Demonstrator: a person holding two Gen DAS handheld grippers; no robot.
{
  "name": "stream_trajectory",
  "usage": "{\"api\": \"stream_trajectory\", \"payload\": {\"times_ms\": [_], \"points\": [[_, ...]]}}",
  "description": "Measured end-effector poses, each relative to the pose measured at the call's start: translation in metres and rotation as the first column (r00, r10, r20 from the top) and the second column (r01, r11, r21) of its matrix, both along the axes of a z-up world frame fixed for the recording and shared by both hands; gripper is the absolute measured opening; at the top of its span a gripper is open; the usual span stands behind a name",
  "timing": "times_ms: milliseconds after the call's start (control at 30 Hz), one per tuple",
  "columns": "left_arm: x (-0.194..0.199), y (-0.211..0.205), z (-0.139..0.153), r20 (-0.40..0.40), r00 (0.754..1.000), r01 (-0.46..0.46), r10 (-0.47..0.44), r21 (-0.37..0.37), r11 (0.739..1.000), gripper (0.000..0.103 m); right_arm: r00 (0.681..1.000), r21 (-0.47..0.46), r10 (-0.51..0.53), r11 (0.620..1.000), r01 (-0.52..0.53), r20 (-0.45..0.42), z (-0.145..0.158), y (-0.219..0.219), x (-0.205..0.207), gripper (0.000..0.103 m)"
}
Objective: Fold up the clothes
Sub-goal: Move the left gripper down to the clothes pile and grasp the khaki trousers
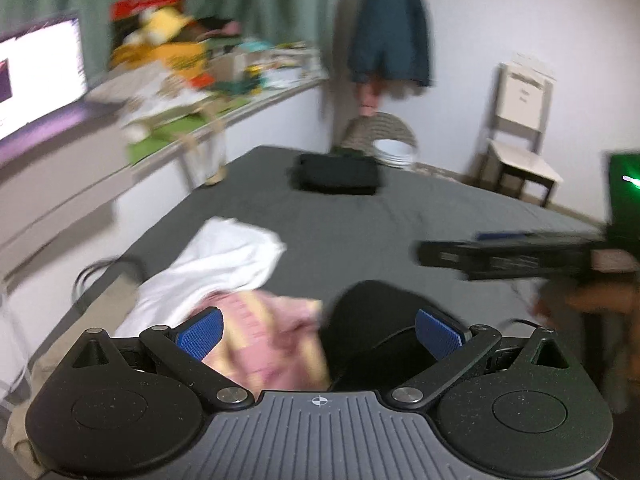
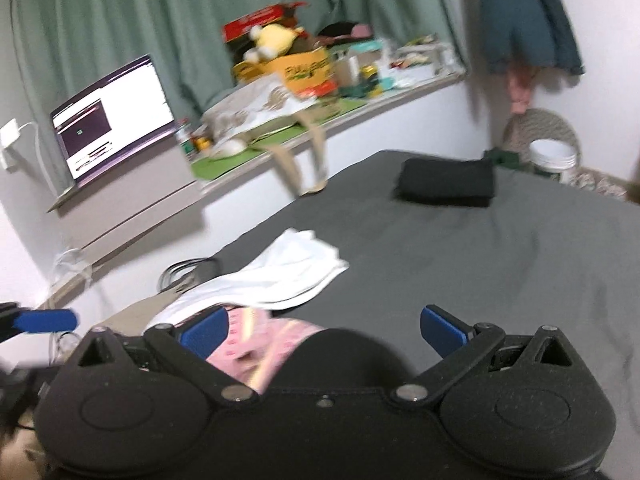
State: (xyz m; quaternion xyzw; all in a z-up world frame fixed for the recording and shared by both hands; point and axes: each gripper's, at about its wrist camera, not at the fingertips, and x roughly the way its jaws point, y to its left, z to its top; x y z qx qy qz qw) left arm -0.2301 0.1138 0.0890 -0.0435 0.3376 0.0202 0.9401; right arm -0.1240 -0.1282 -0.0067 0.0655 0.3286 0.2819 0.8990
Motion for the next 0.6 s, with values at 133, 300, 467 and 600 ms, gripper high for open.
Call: {"api": "stream_trajectory", "payload": {"times_ms": [133,300,467,600], "points": [[0.0,0.071,-0.027,-0.042,0.996,-0.076,0.075,-0.017,0.997,0.102,0.999,0.008,0.034,0.999,-0.033,-0.043,-0.003,0.016,-0.009,0.102],[-0.015,0.125,-0.051,-0.052,0.997,-0.065,0.062,-0.059,0.996,0.102,0.997,-0.033,0.064,0.997,-0.066,-0.044,-0.003,0.033,-0.017,0.101],[-0.026,0.141,-0.033,-0.009,0.999,0.044,-0.046,-0.11,0.993,0.088,0.993,-0.06,0.108,0.992,-0.111,-0.043,-0.004,0.053,-0.029,0.102],[-0.042,0.172,0.0,-0.009,1.0,0.008,-0.009,-0.059,0.998,0.088,0.989,-0.076,0.144,0.986,-0.147,-0.039,-0.006,0.061,-0.04,0.102]]}}
